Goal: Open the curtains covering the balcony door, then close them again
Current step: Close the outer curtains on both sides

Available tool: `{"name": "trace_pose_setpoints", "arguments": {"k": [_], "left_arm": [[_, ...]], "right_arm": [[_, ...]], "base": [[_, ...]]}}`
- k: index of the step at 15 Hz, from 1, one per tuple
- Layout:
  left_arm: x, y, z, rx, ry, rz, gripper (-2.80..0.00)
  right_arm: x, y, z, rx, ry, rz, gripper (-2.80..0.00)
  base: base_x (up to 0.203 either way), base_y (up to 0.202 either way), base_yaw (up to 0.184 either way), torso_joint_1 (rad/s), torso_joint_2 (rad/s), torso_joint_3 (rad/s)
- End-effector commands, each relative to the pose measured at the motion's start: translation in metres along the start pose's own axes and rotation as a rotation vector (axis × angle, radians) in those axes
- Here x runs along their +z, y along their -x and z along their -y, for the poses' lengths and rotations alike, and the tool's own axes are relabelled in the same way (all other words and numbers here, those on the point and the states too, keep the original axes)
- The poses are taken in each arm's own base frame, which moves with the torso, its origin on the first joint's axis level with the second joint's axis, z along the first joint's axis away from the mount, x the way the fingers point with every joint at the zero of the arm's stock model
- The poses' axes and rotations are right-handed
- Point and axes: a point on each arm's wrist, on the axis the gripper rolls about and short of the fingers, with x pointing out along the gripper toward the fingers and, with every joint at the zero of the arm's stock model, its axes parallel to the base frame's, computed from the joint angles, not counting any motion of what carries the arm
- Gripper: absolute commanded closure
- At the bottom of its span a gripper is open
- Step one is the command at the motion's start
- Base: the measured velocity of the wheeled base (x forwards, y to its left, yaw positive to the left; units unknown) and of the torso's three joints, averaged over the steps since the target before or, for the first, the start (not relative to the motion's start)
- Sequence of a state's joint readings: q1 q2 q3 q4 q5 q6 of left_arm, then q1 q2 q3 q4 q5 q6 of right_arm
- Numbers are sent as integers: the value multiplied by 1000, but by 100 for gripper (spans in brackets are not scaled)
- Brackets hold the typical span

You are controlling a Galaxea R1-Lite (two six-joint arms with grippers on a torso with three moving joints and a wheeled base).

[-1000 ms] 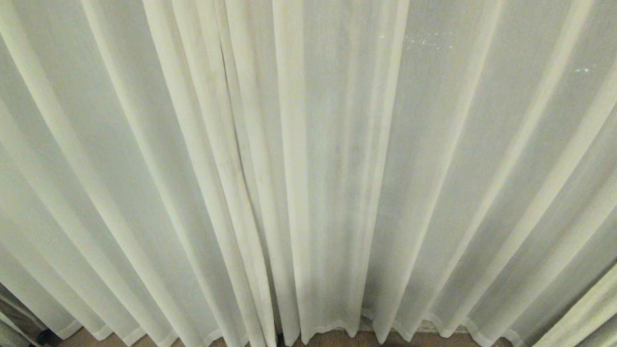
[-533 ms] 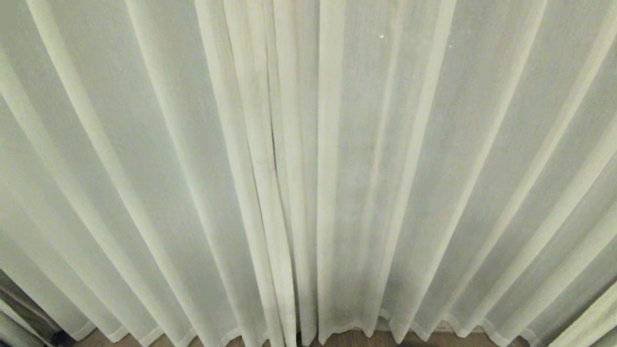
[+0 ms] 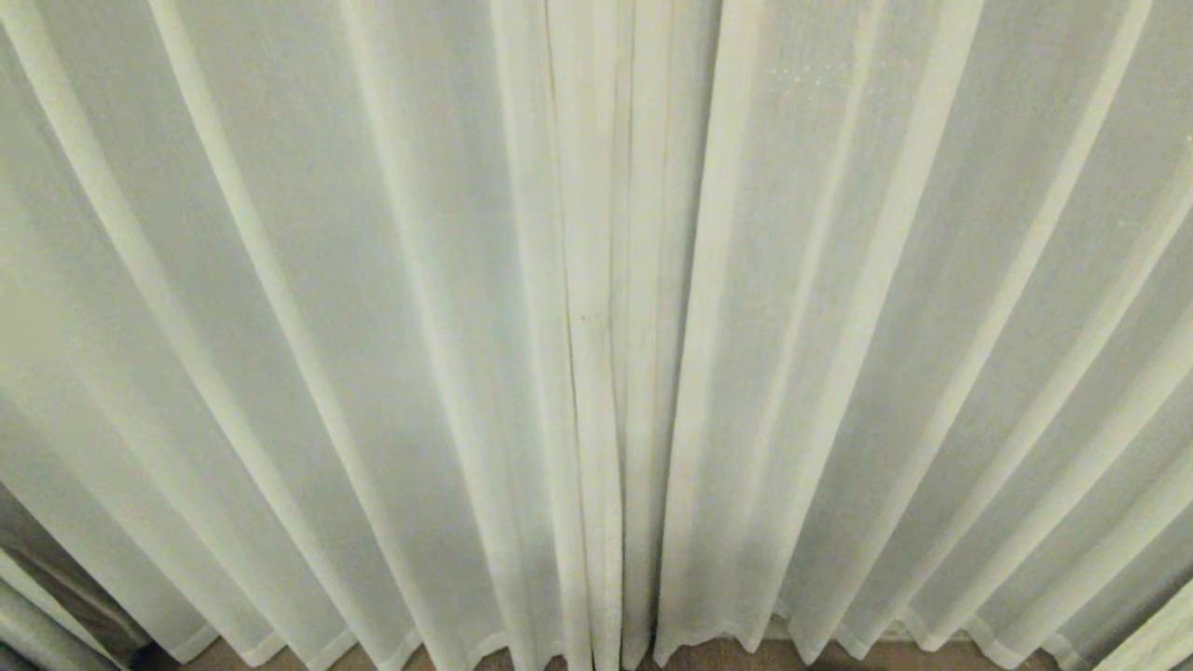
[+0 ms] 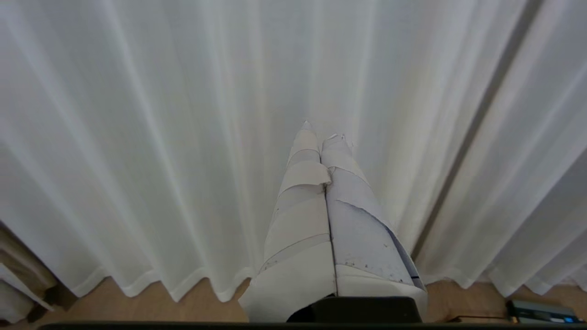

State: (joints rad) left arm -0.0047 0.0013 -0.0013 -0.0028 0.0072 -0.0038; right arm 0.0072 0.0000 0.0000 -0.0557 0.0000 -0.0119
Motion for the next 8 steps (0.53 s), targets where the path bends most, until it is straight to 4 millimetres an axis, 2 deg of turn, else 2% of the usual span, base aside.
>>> {"name": "trace_pose_setpoints", "arguments": {"k": [1,8], "left_arm": [[0,0,0,1,-1,2,0],[0,0,0,1,-2,2,0]], "right_arm": [[0,0,0,0,0,1,0],[0,0,0,0,0,1,0]], "base": [[0,186,-2,7,6,2],[0,187,-1,2,2,3]]}}
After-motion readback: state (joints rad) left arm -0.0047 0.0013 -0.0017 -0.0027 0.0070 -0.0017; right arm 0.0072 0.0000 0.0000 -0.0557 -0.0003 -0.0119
